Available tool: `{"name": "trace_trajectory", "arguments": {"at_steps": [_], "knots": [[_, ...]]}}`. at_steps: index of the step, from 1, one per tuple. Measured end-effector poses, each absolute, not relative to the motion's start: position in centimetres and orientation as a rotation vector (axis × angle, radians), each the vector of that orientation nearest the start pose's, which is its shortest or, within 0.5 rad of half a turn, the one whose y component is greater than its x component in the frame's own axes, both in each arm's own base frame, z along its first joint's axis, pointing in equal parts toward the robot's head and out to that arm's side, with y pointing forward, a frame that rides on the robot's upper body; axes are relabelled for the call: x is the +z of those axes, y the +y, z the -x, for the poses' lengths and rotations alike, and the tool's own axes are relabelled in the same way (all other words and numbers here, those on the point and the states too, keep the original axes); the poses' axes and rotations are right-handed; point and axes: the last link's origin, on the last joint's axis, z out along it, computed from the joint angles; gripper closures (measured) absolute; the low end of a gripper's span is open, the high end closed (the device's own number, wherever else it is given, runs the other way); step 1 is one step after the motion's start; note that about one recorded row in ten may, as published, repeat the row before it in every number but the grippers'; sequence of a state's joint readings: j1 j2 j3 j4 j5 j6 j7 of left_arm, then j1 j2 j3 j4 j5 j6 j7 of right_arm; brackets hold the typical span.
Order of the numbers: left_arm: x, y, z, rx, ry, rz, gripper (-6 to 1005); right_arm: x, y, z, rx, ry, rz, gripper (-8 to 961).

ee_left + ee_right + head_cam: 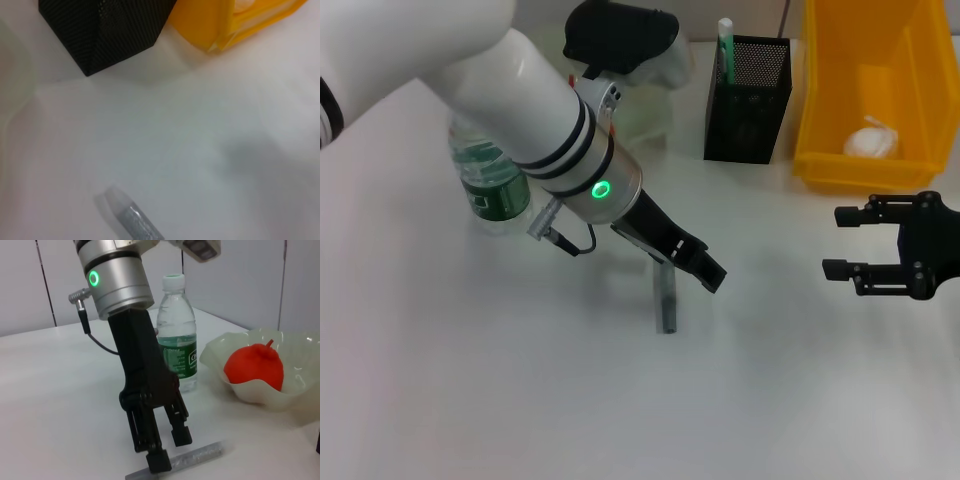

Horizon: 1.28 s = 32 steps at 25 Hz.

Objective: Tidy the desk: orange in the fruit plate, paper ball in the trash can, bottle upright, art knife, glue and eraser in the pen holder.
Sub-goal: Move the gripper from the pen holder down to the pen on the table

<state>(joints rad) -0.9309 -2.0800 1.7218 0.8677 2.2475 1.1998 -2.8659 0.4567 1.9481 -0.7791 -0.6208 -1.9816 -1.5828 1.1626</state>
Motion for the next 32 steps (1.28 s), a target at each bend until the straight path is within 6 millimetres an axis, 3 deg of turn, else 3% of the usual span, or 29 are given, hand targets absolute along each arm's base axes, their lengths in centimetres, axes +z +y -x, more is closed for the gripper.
{"name": "trace_trajectory", "arguments": {"at_steps": [18,23,32], "knots": [[-11.6,36.8,12.9,0.421,-1.144,2.652,206,3.5,31.3,-30.5,0.492,0.364,2.780,261],[-11.7,36.8,13.2,0.423,-1.148,2.643,311,3.6,31.3,-30.5,0.490,0.362,2.778,262],[-11.8,36.9,13.3,0.424,-1.140,2.638,319,3.6,31.4,-30.4,0.492,0.359,2.779,265]]}}
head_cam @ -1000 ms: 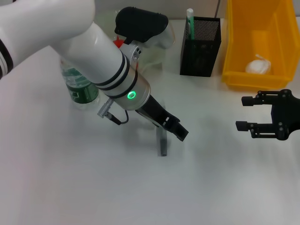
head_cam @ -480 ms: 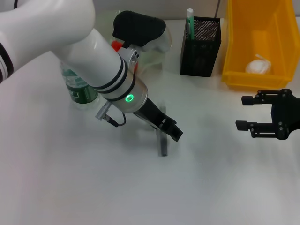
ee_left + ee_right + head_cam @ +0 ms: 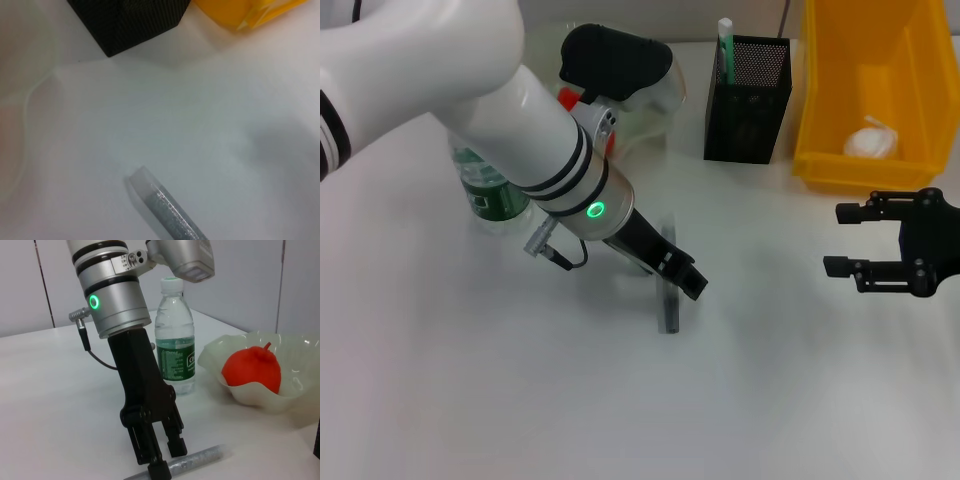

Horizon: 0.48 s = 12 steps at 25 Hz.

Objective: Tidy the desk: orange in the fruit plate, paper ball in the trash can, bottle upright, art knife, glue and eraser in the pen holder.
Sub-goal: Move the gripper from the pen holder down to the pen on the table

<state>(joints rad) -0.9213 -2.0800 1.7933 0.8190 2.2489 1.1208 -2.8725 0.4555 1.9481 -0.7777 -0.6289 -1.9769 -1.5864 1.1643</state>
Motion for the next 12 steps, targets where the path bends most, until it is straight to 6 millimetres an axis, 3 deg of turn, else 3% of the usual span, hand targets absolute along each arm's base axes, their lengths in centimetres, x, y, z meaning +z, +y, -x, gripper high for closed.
{"name": "trace_trajectory", "arguments": {"at_steps": [12], "knots": [[-11.97,36.87,13.35,0.429,-1.116,2.643,359,3.73,31.34,-30.33,0.503,0.364,2.778,267]]}}
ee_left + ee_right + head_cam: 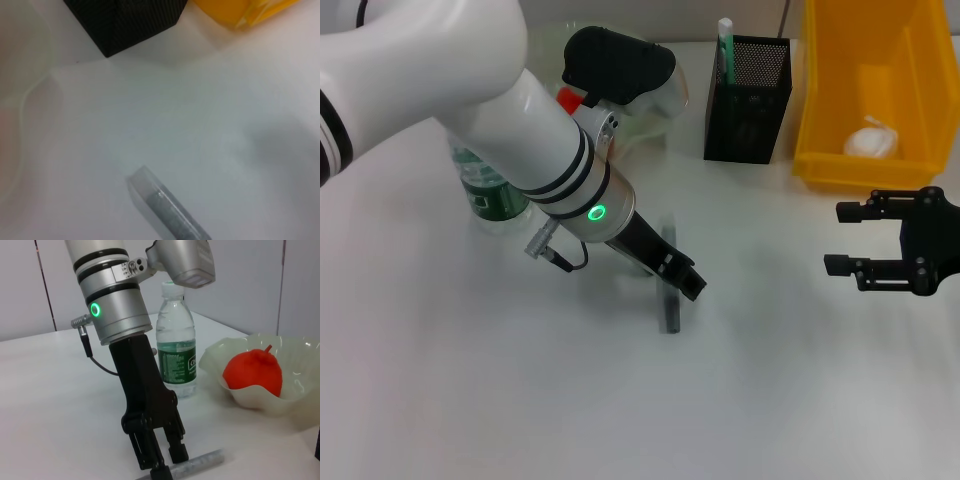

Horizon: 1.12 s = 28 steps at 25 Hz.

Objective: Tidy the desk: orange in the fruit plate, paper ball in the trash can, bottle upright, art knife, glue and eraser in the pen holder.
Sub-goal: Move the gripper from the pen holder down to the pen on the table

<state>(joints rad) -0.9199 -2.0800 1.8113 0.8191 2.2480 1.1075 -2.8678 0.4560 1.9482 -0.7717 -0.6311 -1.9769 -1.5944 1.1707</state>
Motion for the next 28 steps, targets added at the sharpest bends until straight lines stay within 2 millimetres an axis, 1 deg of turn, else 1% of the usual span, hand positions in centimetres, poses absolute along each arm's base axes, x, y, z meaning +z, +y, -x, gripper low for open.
{"name": "trace_trajectory", "arguments": {"at_steps": [4,9,28], "knots": [[-11.99,36.85,13.36,0.431,-1.114,2.643,376,3.77,31.35,-30.31,0.502,0.362,2.778,267],[-12.11,36.70,13.29,0.440,-1.096,2.651,516,3.81,31.26,-30.25,0.512,0.362,2.781,267],[-12.23,36.59,12.89,0.436,-1.079,2.664,512,4.08,31.23,-30.09,0.527,0.356,2.780,266]]}}
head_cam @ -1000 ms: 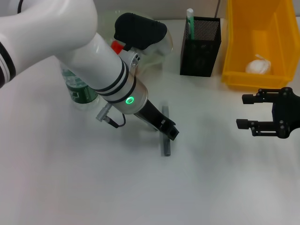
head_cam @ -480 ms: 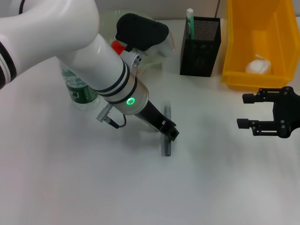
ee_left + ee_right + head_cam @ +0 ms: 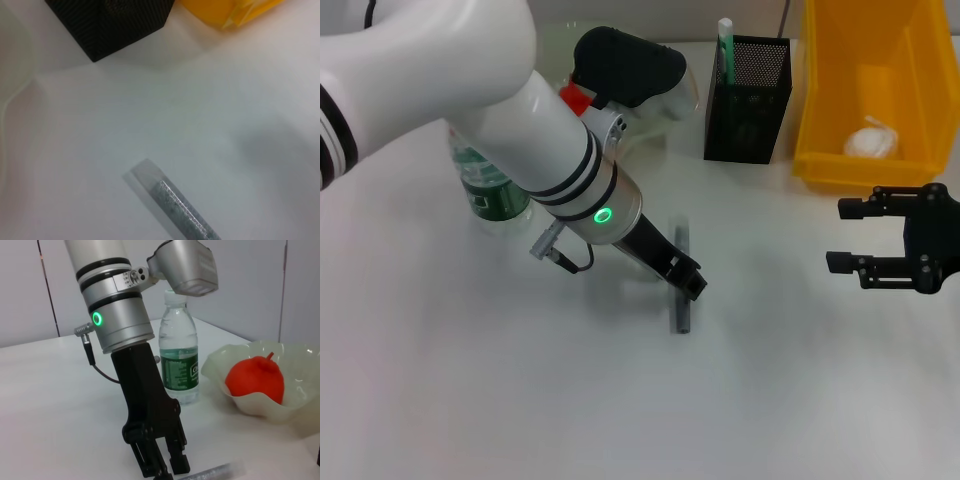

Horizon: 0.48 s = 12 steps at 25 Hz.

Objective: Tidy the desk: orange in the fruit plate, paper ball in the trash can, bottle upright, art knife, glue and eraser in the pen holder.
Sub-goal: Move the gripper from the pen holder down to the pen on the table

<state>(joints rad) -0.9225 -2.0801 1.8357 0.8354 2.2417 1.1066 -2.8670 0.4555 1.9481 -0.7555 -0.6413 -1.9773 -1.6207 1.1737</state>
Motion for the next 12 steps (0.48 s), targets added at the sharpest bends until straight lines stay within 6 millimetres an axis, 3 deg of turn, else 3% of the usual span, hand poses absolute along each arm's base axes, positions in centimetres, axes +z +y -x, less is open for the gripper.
{"name": "trace_trajectory", "arguments": {"at_steps": [8,12], "knots": [[-12.0,36.5,12.3,0.414,-1.079,2.678,510,4.2,31.3,-30.1,0.536,0.367,2.771,266],[-10.8,36.3,11.6,0.339,-1.073,2.720,509,4.4,31.2,-29.8,0.554,0.393,2.780,266]]}}
